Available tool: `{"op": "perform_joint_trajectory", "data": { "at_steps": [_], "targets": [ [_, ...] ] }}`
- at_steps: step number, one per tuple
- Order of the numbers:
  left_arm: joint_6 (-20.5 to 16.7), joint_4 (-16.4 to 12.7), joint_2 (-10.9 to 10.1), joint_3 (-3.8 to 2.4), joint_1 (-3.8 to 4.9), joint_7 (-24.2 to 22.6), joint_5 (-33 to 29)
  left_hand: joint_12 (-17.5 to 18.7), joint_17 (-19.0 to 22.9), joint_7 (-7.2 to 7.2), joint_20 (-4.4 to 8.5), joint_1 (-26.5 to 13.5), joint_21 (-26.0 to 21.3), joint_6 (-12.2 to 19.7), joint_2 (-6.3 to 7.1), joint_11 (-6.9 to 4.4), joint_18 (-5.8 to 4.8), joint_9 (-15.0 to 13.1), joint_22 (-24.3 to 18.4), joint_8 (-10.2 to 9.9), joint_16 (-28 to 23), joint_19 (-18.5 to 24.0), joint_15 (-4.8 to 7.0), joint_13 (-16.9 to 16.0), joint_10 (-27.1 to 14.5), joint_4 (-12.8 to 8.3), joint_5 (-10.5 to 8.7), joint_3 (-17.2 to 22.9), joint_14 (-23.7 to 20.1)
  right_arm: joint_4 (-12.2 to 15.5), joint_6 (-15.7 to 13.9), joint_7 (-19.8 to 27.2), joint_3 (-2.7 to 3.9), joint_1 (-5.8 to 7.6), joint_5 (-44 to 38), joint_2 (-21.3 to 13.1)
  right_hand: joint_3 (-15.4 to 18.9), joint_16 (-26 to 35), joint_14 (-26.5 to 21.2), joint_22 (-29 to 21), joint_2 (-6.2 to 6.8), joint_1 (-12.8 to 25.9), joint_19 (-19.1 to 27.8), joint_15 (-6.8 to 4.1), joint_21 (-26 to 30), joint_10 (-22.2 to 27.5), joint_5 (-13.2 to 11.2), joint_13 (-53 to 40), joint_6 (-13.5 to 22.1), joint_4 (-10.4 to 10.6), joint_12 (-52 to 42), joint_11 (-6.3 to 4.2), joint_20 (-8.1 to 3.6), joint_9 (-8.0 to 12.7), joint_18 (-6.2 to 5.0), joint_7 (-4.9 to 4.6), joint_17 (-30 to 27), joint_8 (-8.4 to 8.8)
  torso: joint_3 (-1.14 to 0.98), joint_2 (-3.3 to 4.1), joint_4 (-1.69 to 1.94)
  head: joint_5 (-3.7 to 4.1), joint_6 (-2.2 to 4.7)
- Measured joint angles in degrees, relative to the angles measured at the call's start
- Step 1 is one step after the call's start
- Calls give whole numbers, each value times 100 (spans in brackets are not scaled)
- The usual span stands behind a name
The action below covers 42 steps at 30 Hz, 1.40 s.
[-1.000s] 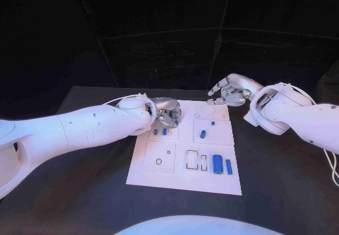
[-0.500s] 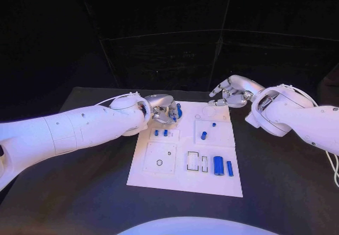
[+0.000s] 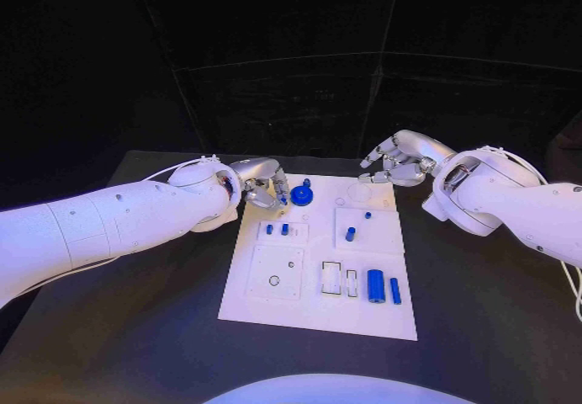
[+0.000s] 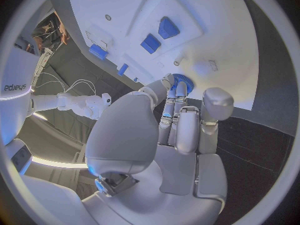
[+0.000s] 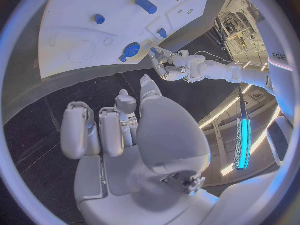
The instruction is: Assemble the parts on the task board
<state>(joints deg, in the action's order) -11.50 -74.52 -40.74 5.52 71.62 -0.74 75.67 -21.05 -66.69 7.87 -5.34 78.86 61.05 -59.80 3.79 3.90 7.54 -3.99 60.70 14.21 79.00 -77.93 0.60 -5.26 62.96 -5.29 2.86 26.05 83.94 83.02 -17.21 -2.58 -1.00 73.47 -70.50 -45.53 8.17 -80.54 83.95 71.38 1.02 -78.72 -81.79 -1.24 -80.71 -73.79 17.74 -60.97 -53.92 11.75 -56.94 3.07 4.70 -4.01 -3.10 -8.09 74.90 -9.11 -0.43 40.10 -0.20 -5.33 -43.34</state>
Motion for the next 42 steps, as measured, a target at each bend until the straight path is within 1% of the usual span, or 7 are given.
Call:
{"op": "perform_joint_trajectory", "data": {
  "at_steps": [4, 6, 13, 24, 32, 39, 42],
  "targets": [
    [57, 10, -22, -1, -1, 11, -10, 0, 8, 0, 0, -30, 0, 0, 30, -1, 0, 0, 6, 0, 0, 0, 0, -1, 1, 0, 0, 0, 0, -1, 1, 0, 0, 0, 0, -2, 0, 0, 0, 0, 0, 0, 0, 0, 0, 0, 0, 0, 0, 0, 0, 0, 0, 0, 0, 0, 0, 0, -2, 1, -8, -4, -2],
    [99, 13, -30, -1, -1, 17, -14, 0, 10, 1, 0, -30, 0, 0, 30, -22, 0, 0, 13, 0, 0, 0, 0, 0, 22, 0, 0, 0, 0, -1, 1, 0, 0, 0, 0, -4, 0, 0, 0, 0, 0, 0, 0, 0, 0, 0, 0, 0, 0, 0, 0, 0, 0, 0, 1, 0, 0, 0, -2, 2, -9, -4, -8],
    [254, 41, -37, -1, -3, 45, -21, 20, 16, 1, 0, -53, 0, -1, 53, -22, 0, 0, 13, 0, 0, 0, 0, -1, 22, 0, 0, 0, 0, -1, 1, 0, -1, 0, 0, -6, 0, 0, 0, 0, 0, 0, 0, 0, 0, 0, 0, 0, 0, 0, 0, 0, 0, 0, 0, 0, 0, 0, -2, 3, -9, -2, -14],
    [407, 119, 48, 4, -31, 65, -26, 20, 32, 1, 0, -53, 0, -1, 53, -2, 1, 0, 18, 0, 0, 0, 0, 0, 42, 0, 0, 0, 0, -3, 1, 1, -1, -1, 0, 1, 0, 0, 0, 0, 0, 0, 0, 0, 0, 0, 0, 0, 0, 0, 0, 0, 0, 0, 0, 0, 4, 0, 3, 4, -13, 4, -29],
    [471, 120, 63, 5, -40, 70, -29, 20, 47, -20, -1, -53, 0, -20, 53, -2, 0, -5, 17, -22, 0, 1, 0, 0, 42, 0, 1, -1, 0, -10, 1, 2, 0, -2, 0, 8, 0, 0, 0, 0, 0, 0, 0, 0, 0, 0, 0, 0, 0, 0, 0, 0, 0, 0, 0, 0, 4, 0, 1, 4, -13, 7, -36],
    [550, 127, 75, 3, -45, 109, -31, 20, 67, 2, -1, -75, -1, -42, 75, -2, 0, -5, 23, -22, 0, 1, 0, -1, 42, 0, 1, -1, 0, -11, 2, 2, 0, -2, 0, 9, 0, 0, 0, 0, 0, 0, 0, 0, 0, 0, 0, 0, 0, 0, 0, 0, 0, 0, 0, 0, 3, 0, 0, 4, -13, 1, -40],
    [580, 128, 77, 3, -45, 126, -34, 20, 78, 2, -1, -75, -1, -42, 75, -22, 0, -5, 23, -22, 0, 1, 0, -1, 62, 0, 1, -1, 0, -11, 2, 2, 0, -2, 0, 9, 0, 0, 0, 0, 0, 0, 0, 0, 0, 0, 0, 0, 0, 0, 0, 0, 0, 0, 0, 0, 3, 0, -1, 4, -13, -1, -45]
  ]
}}
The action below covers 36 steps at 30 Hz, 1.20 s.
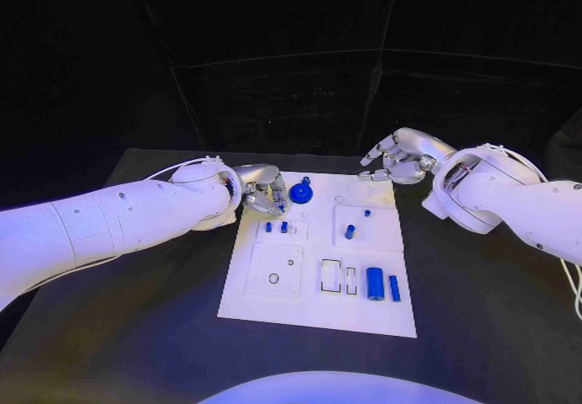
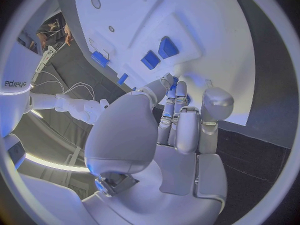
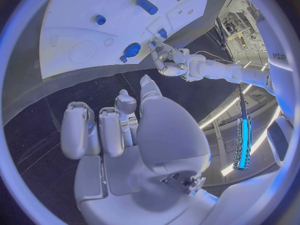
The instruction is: Assemble the parts on the task board
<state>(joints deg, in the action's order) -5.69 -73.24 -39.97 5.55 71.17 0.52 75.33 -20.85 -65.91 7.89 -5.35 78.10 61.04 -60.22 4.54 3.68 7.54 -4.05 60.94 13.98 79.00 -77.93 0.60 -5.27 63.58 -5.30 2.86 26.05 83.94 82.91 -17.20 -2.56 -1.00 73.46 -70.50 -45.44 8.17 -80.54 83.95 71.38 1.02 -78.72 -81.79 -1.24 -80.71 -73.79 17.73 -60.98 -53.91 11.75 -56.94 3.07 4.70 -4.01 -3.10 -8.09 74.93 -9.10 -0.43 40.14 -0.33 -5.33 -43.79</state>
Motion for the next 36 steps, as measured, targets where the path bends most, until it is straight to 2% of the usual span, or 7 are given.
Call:
{"op": "perform_joint_trajectory", "data": {
  "at_steps": [5, 12, 19, 28, 36],
  "targets": [
    [32, -1, 5, 0, 0, 16, -4, 0, 9, 0, 0, 0, 0, 0, 0, 0, 0, 2, -6, -1, 0, 0, 0, 0, 0, 0, 0, 0, 0, 0, 0, 0, 0, 0, 0, -2, 0, 0, 0, 0, 0, 0, 0, 0, 0, 0, 0, 0, 0, 0, 0, 0, 0, 0, 0, 0, -1, 0, -1, 0, 0, 0, -2],
    [62, 40, 36, 0, 1, 13, -4, 101, 40, 0, 0, -89, 0, 0, 89, 1, 0, 0, -14, -72, 0, 0, 0, 3, -1, 0, 1, 0, 0, 0, 0, 0, 0, 0, 0, -1, 0, 0, 0, 0, 0, 0, 0, 0, 0, 0, 0, 0, 0, 0, 0, 0, 0, 0, 0, 0, -1, 0, -1, 0, 0, 6, -5],
    [80, 89, 56, 4, -6, 5, -4, 270, 99, 79, -21, -193, -25, 234, 193, 107, 0, 32, -29, -271, 0, 21, -3, 71, -171, 17, 1, -17, 2, 0, 2, -5, 0, 0, 0, 1, 27, 0, 0, -10, -17, -17, 0, 0, 4, 0, 21, 1, 0, 8, 0, 0, 0, 0, 0, 0, -1, -6, -1, 0, 1, 11, -4],
    [73, 89, 26, 4, -7, -5, -25, 420, 237, 139, -93, -279, -226, 461, 278, 204, 1, 32, -185, -452, -68, 158, -103, 121, -369, 22, 1, -57, -19, -11, 9, -17, 0, 0, 0, -4, 43, 35, 0, -57, -30, -30, 21, 0, 22, 21, 34, 35, 0, 11, 37, -21, -21, 0, 0, 0, -2, -22, -1, 0, 2, 20, -8],
    [9, 62, -39, 4, -8, -45, -89, 440, 312, 142, -107, -317, -317, 537, 317, 222, 1, 32, -268, -504, -94, 211, -124, 120, -428, 31, 1, -97, -40, -25, 24, -32, 0, 0, 0, -10, 43, 104, 0, -124, -30, -30, 49, 0, 78, 96, 34, 115, 8, 11, 148, -10, -8, 0, 1, 8, -2, -21, 1, -2, 5, 20, -7]
  ]
}}
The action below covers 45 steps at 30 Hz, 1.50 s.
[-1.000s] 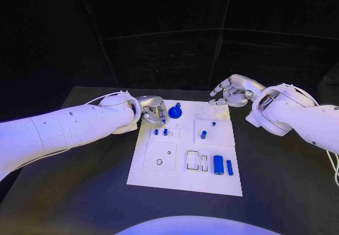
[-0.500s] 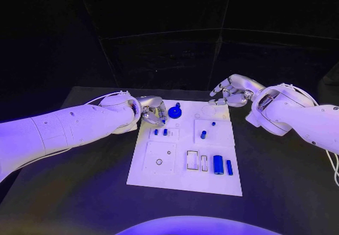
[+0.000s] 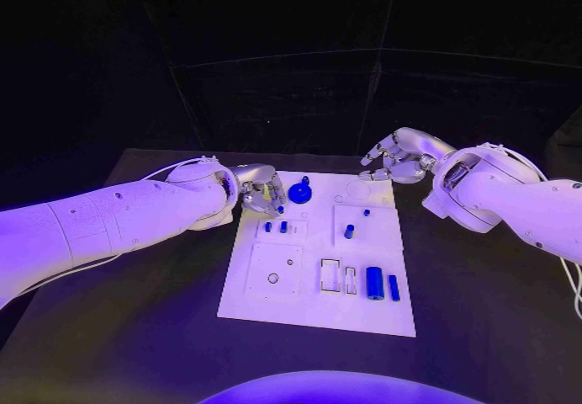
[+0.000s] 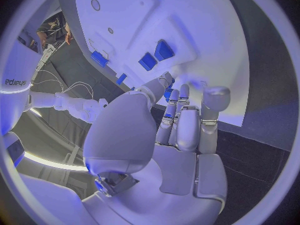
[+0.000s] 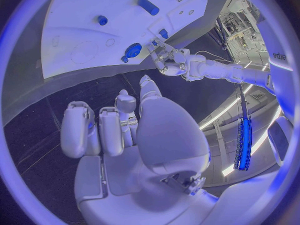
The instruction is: Assemble the parts on the task board
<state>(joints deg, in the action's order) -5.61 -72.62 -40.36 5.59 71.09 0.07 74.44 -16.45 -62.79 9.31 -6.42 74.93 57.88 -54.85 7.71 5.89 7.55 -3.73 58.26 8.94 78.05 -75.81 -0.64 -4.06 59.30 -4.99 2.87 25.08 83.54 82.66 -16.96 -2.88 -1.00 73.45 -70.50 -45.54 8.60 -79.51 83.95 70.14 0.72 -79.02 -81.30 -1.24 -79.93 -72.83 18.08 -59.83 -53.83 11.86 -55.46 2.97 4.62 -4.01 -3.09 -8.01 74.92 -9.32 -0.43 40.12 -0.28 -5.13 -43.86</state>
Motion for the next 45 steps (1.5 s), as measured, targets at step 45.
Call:
{"op": "perform_joint_trajectory", "data": {
  "at_steps": [45],
  "targets": [
    [-439, -581, -775, -111, 89, -2835, -7291, -526, 2742, 42, -74, -122, -2038, -228, -516, 6, 261, -93, -1596, 244, -1571, 1075, -70, -140, -126, 421, 0, -560, -1342, 11, 688, -490, -26, -582, -2304, 71, -44, 1599, -1, -1143, -286, -1436, 326, 104, 850, 1171, -731, 4733, -365, -40, 4399, 198, 101, 21, -270, -79, -1488, 296, 4, 2, 2, 405, 163]
  ]
}}
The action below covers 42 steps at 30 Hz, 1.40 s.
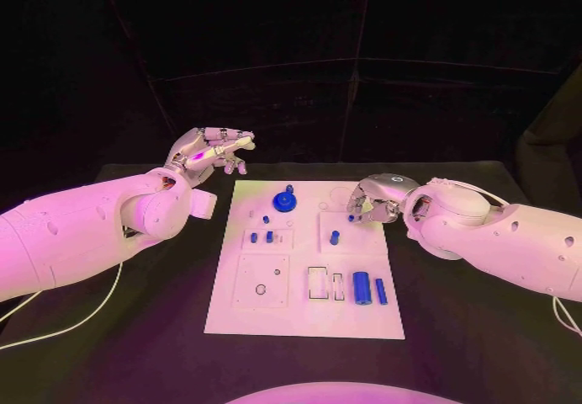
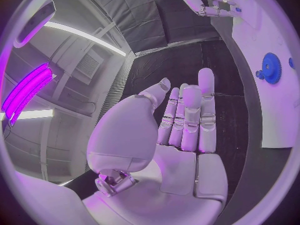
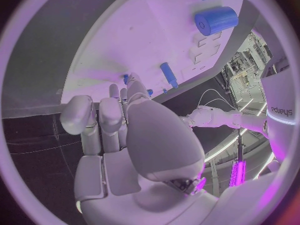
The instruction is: Assemble the parts on the task board
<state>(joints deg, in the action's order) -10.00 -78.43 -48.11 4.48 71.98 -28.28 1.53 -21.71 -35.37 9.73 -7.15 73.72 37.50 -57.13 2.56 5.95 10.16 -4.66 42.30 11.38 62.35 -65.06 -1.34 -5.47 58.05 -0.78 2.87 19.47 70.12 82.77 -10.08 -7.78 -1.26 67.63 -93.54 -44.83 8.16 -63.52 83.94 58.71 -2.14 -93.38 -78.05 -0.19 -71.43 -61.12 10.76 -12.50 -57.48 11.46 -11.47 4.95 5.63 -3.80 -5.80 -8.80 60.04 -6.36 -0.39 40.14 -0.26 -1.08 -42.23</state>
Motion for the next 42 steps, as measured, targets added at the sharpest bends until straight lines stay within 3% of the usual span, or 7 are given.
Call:
{"op": "perform_joint_trajectory", "data": {
  "at_steps": [9, 13, 23, 42],
  "targets": [
    [39, -13, -1, 5, -3, -2, -103, -32, 86, 21, -16, 0, -62, 21, 0, 0, 0, 0, -27, 28, -81, 16, 0, 0, 0, 0, 0, 0, -41, -102, 113, -31, 9, -39, -76, 128, -204, -16, 0, 22, -89, -149, 0, 0, -25, -149, -84, 192, -111, -73, 26, -4, 0, 0, 0, -23, 6, 22, 2, 1, 0, -21, -18],
    [52, -10, -1, 6, -4, -2, -124, -32, 117, 21, -17, 0, -62, 21, 0, 0, 0, -1, -37, 28, -83, 17, 0, 0, 0, 0, 0, 0, -41, -134, 140, -32, 17, -36, -90, 157, -353, -76, 0, 77, -121, -257, 0, 0, -64, -273, -113, 288, -210, -113, 26, -25, 0, -8, 0, 12, 43, 22, 1, 1, -1, -25, -20],
    [66, 5, -7, 7, -4, 2, -147, -32, 170, 20, -16, 0, -88, 21, 0, 0, 0, -1, -55, 60, -115, 16, 0, 1, 0, -17, 0, -17, -83, -143, 220, -40, 27, -32, -108, 187, -704, -225, 1, 339, -90, -345, -102, -44, -230, -614, -214, 411, -489, -228, 38, -146, -62, -20, 1, 106, 166, 21, 0, -1, -7, -34, -32],
    [70, 24, -18, 8, -4, 22, -158, -54, 234, 20, -14, 24, -110, 21, -24, -1, -1, 4, -76, 60, -179, 14, -21, 1, -42, -33, 0, -32, -102, -53, 235, -189, 41, -66, -366, 211, -1137, -333, 21, 434, 41, -273, -123, -65, -296, -677, -269, 593, -573, -299, 117, -127, -83, -12, 1, 89, 196, 60, 3, -1, -1, -12, -64]
  ]
}}
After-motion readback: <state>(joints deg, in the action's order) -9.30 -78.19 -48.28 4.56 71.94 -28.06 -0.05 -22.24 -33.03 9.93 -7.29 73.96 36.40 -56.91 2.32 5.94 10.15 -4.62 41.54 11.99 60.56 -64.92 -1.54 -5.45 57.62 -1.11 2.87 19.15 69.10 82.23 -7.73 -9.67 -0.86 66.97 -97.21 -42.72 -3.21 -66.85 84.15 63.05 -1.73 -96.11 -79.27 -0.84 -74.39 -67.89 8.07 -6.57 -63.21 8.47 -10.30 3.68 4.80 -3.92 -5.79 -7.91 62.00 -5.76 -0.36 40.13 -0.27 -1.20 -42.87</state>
